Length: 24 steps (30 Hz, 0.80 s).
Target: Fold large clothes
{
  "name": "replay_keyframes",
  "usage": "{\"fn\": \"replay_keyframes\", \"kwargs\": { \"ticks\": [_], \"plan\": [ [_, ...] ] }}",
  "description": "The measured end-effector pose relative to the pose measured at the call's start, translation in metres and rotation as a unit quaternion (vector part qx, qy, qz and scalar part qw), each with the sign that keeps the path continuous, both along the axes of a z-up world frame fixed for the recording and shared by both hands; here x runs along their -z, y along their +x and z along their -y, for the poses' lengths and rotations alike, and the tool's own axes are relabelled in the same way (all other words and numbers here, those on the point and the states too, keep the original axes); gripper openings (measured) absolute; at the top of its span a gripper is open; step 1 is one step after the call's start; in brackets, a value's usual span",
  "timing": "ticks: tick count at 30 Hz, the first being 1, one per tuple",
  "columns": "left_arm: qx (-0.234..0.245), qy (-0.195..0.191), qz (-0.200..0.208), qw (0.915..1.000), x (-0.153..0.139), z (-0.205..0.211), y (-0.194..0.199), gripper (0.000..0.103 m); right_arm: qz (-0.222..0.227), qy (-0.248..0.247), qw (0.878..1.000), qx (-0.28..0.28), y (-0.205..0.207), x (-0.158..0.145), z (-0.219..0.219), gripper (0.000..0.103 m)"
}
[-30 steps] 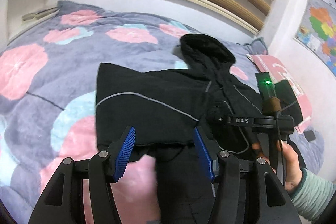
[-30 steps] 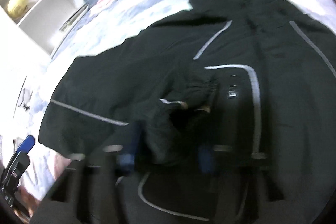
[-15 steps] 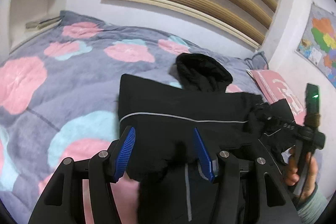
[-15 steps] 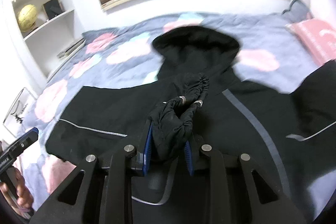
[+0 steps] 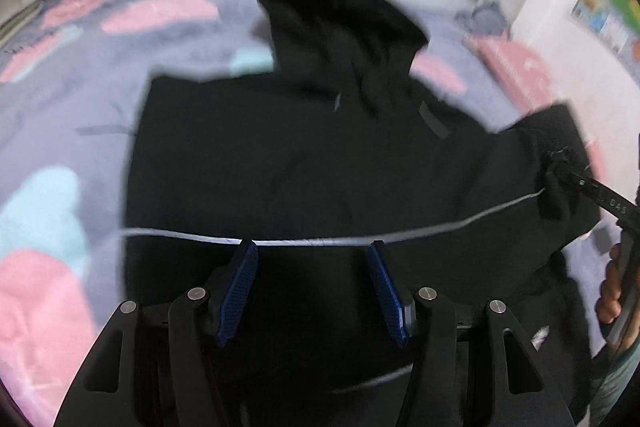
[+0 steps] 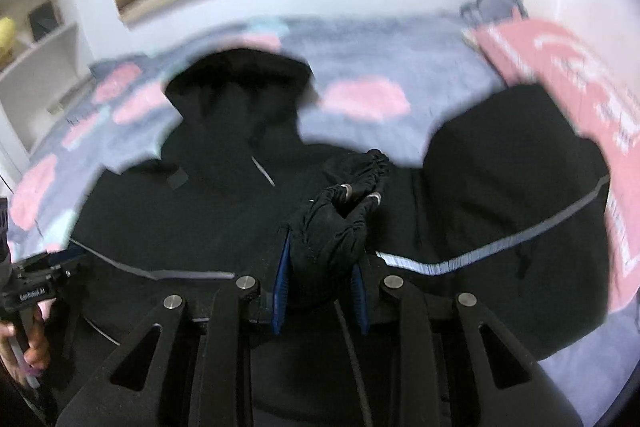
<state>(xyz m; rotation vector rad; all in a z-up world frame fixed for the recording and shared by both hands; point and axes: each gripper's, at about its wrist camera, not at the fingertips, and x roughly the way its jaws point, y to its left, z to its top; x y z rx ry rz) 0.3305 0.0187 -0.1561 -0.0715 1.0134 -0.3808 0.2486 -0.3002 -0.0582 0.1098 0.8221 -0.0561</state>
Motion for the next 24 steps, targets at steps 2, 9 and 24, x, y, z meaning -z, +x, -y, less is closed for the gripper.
{"fn": "replay_keyframes", "kwargs": {
  "ticks": [2,9,24],
  "plan": [
    [0.003,0.030,-0.002,0.9996,0.017,0.010,0.003,0.059,-0.038,0.007,0.999,0.002,0.003,0.036,0.012,0.031],
    [0.012,0.037,-0.004,0.9992,0.020,0.005,0.007,0.058,-0.085,0.053,0.995,0.006,-0.005,0.079,0.041,0.041],
    [0.065,0.060,-0.012,0.9960,0.002,0.077,-0.024,0.059,-0.068,-0.081,0.994,-0.024,-0.011,0.036,-0.027,0.065]
  ]
}}
